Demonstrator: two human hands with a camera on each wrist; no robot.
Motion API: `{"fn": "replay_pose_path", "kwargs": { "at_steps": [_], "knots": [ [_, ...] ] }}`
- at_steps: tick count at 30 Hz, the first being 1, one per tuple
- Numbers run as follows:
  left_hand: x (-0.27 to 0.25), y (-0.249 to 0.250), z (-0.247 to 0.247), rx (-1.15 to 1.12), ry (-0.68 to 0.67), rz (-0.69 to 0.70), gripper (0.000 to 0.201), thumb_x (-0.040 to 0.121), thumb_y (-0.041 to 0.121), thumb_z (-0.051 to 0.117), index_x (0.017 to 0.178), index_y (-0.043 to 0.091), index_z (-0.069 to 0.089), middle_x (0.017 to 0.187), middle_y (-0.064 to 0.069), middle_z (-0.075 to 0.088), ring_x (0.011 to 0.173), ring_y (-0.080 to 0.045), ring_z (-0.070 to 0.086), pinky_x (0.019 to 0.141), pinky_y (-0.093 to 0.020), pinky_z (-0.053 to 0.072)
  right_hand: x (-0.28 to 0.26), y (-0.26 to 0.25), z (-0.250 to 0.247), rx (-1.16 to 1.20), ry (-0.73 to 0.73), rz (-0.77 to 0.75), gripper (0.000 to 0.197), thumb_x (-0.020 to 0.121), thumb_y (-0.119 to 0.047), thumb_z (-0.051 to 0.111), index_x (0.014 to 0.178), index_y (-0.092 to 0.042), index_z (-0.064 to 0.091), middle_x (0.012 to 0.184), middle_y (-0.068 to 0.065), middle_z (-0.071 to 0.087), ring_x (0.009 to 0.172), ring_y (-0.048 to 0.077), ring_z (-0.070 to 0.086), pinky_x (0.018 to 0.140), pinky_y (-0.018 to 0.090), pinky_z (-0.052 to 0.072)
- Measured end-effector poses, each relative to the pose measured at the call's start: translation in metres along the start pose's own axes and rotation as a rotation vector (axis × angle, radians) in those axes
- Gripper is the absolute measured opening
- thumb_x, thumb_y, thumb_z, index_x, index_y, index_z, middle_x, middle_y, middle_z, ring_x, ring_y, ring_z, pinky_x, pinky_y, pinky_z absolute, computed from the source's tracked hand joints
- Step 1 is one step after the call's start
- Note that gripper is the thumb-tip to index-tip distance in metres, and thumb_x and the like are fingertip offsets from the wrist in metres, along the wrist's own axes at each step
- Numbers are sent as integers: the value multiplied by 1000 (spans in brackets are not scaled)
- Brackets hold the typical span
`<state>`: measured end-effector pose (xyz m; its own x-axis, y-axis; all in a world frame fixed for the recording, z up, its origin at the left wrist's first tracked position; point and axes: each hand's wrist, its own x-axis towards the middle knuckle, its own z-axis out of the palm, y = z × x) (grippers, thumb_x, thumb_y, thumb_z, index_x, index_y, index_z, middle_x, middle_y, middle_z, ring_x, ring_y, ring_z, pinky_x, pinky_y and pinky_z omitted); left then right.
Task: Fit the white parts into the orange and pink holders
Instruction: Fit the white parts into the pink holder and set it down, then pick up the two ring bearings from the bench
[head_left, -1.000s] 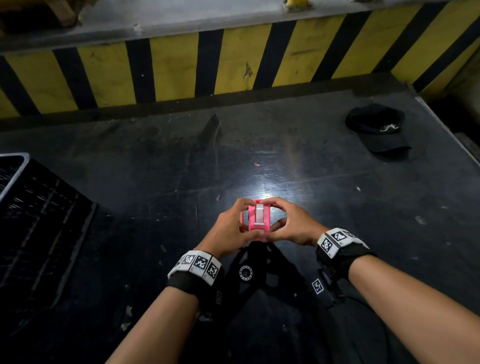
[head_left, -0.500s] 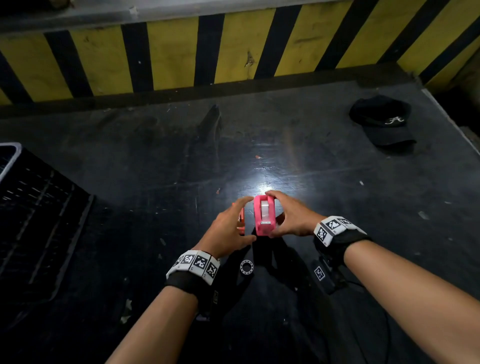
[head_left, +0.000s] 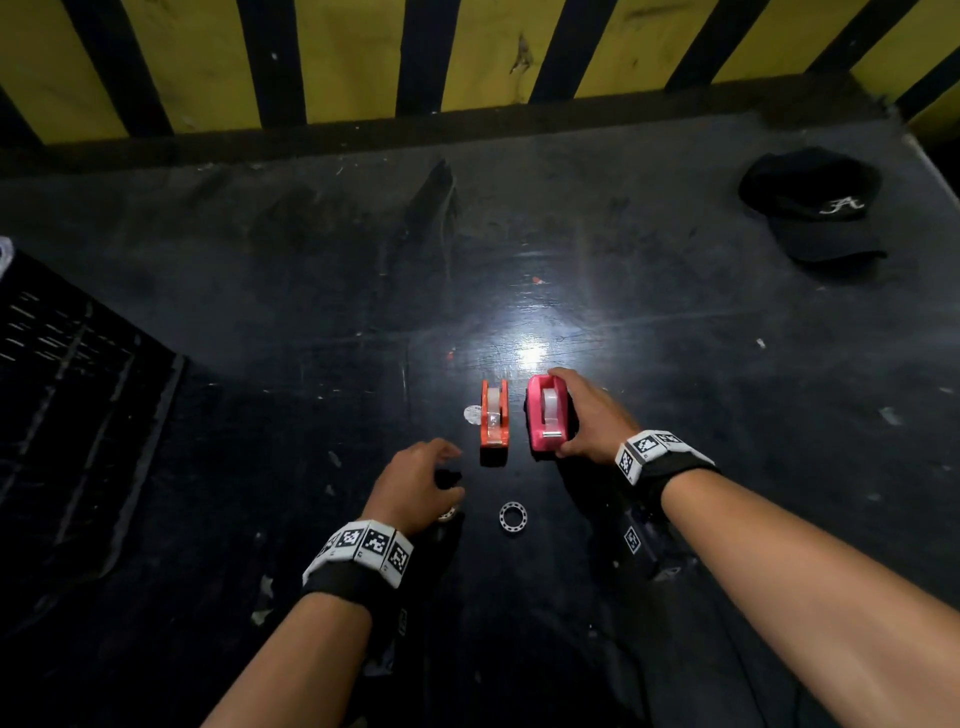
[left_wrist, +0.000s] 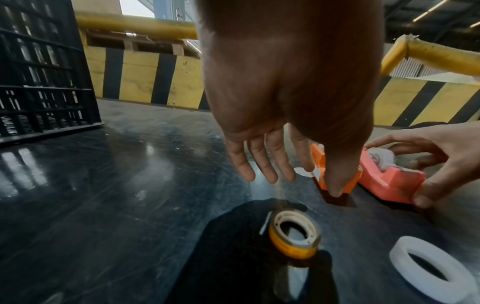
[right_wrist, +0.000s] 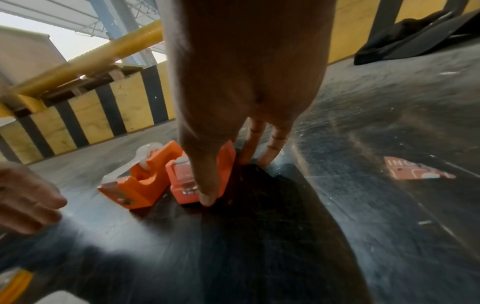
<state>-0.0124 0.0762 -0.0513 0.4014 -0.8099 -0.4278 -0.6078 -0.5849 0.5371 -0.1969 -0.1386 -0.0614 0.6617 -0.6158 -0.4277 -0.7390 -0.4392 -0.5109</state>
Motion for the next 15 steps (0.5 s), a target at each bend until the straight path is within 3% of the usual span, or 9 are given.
{"fn": "replay_pose_path", "kwargs": {
  "at_steps": [3, 5, 7, 10, 12, 15],
  "knots": [
    [-1, -7, 2, 22, -50, -29, 61, 72, 27, 86, 129, 22, 65, 127, -3, 70, 116, -20, 68, 102, -34, 53, -7, -1, 4, -35, 3, 10, 151, 47, -21, 102, 163, -28, 5, 166, 9, 29, 144, 38, 45, 114, 51, 46],
    [-1, -11, 4, 78, -107, -45, 73, 65, 32, 90, 132, 24, 62, 128, -5, 66, 118, -23, 65, 104, -37, 52, -15, -7, 6, -95, 26, 33, 154, 47, -34, 101, 161, -33, -3, 168, 10, 16, 148, 40, 36, 115, 57, 42],
    [-3, -15, 6, 150, -154, -51, 82, 60, 35, 91, 135, 27, 59, 130, -6, 60, 121, -27, 62, 105, -43, 52, -31, -22, 10, -193, 124, 10, 133, 57, -50, 91, 160, -28, 10, 164, 11, 21, 145, 38, 34, 114, 58, 39],
    [-4, -19, 9, 216, -154, -27, 80, 60, 32, 89, 133, 28, 59, 131, -7, 57, 121, -30, 60, 103, -46, 53, -52, -42, 24, -244, 304, -203, 77, 73, -58, 73, 136, -22, 48, 132, 3, 51, 117, 24, 54, 99, 45, 50],
    [-6, -21, 11, 232, -134, -3, 70, 65, 29, 86, 130, 26, 61, 130, -8, 57, 120, -32, 61, 102, -46, 54, -61, -48, 37, -242, 196, -284, 51, 81, -55, 70, 120, -25, 55, 119, -4, 59, 109, 18, 59, 98, 40, 49],
    [-11, -23, 16, 227, -89, 43, 49, 78, 30, 78, 124, 25, 64, 125, -9, 60, 116, -33, 64, 98, -45, 55, -70, -48, 59, -328, -20, -294, 52, 79, -57, 71, 117, -27, 54, 120, -5, 62, 108, 20, 61, 97, 40, 48]
  ]
}}
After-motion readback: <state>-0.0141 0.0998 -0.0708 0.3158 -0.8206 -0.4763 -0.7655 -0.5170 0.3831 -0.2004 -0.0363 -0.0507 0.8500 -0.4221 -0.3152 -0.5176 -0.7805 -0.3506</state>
